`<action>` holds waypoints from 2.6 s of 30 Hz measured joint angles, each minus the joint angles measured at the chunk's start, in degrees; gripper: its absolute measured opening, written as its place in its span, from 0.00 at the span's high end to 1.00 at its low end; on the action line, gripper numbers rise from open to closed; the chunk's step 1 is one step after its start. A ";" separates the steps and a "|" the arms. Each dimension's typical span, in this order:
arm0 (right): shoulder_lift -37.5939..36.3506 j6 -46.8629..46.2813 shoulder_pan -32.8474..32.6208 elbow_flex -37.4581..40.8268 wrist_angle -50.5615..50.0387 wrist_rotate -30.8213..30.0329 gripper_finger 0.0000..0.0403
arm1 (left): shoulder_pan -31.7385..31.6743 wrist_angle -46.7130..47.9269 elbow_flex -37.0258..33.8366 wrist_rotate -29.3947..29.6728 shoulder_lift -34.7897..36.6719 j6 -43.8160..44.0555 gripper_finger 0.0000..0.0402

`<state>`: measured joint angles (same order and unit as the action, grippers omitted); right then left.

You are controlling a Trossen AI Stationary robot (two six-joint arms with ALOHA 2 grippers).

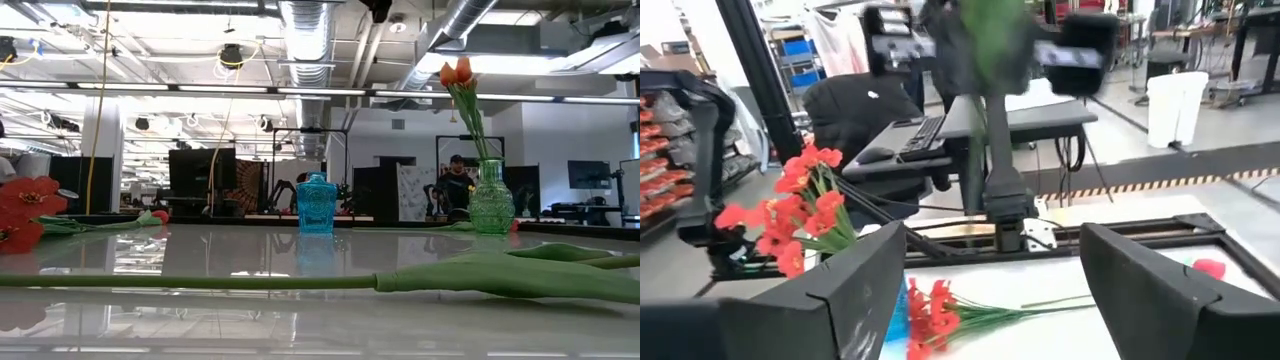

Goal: Sort flowers into vase by color
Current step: Put the right red flowers into the bottom blue vase

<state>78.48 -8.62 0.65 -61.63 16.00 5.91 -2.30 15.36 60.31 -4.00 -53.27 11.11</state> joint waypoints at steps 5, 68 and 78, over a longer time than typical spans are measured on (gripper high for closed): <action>0.30 -2.40 -1.08 0.00 -0.59 0.01 0.20 | 5.45 2.83 -0.53 -3.23 7.72 -1.02 0.99; 3.50 -13.59 -4.47 -3.27 7.54 -12.01 0.20 | 41.72 -17.47 -35.39 3.38 25.75 -3.52 1.00; 3.50 -13.38 -3.03 -3.48 6.48 -11.76 0.20 | 41.72 -16.10 -35.39 3.20 24.83 -3.34 1.00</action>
<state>81.97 -22.00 -2.38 -65.10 22.48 -5.85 39.42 -0.74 24.93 -0.80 -28.45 7.77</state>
